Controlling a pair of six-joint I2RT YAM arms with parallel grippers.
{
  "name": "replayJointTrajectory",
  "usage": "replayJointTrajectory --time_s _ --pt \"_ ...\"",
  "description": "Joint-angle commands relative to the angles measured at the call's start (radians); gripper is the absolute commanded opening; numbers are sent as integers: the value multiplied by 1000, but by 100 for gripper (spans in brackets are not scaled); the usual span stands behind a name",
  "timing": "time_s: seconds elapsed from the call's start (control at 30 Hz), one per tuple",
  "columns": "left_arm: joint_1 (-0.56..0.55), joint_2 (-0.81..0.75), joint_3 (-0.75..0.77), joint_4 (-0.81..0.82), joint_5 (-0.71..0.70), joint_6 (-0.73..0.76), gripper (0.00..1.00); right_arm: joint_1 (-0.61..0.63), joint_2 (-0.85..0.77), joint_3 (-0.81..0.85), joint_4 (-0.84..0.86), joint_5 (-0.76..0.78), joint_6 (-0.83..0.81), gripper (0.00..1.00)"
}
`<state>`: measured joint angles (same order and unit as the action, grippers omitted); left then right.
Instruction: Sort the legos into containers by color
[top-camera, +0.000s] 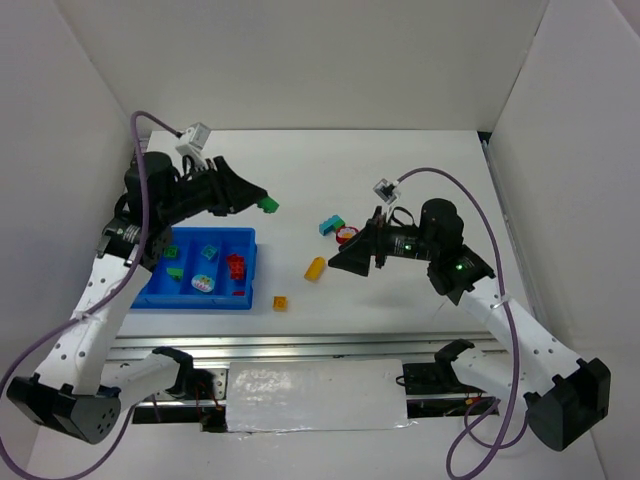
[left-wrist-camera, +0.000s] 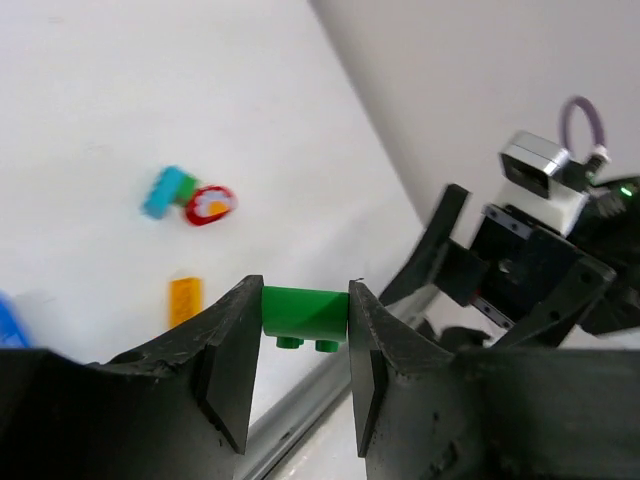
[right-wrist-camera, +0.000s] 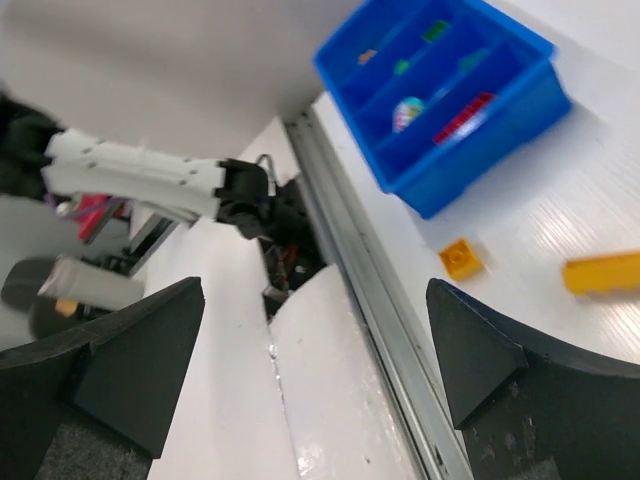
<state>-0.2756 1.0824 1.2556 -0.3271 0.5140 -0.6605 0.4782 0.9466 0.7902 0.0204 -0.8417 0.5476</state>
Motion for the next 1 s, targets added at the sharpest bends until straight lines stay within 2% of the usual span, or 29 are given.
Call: replayJointTrajectory --time_s 0.0,0.03,0.07,0.1,0.13,0.2,0.27,0.4,0.6,0.67,0.77,0.8,0.87,0.97 --pt "24 -35 14 -189 -191 55 0 0 4 41 -150 162 -55 100" --pt "24 -30 21 -248 -405 58 0 0 4 46 -167 186 -57 100" --pt "27 -21 28 -306 -522 41 0 -1 4 53 -183 234 -61 100" --pt "32 2 30 -426 -777 18 0 0 3 55 -204 249 -61 100" --pt "41 17 30 -490 -880 -20 0 0 3 53 -211 251 -63 100" --pt "116 62 -4 -603 -988 -106 0 2 1 55 -226 257 -71 100" --pt "195 95 -64 -615 -1011 -120 0 0 3 58 -237 251 -81 100" --pt "272 142 -140 -607 -1057 -166 0 0 3 53 -241 237 -89 100" --pt "355 276 -145 -583 -1086 -163 1 0 -8 38 -243 210 -101 100" --pt "365 310 -148 -570 -1086 -162 10 0 -12 35 -241 205 -101 100" --pt "372 318 -173 -540 -1088 -163 28 -1 -11 37 -249 197 -104 100" --pt "377 320 -176 -532 -1086 -162 39 0 -9 43 -250 194 -107 99" --pt "381 327 -179 -517 -1080 -156 49 -1 -5 47 -258 191 -113 100" --pt "386 344 -165 -518 -1079 -153 69 0 3 55 -264 187 -117 100"
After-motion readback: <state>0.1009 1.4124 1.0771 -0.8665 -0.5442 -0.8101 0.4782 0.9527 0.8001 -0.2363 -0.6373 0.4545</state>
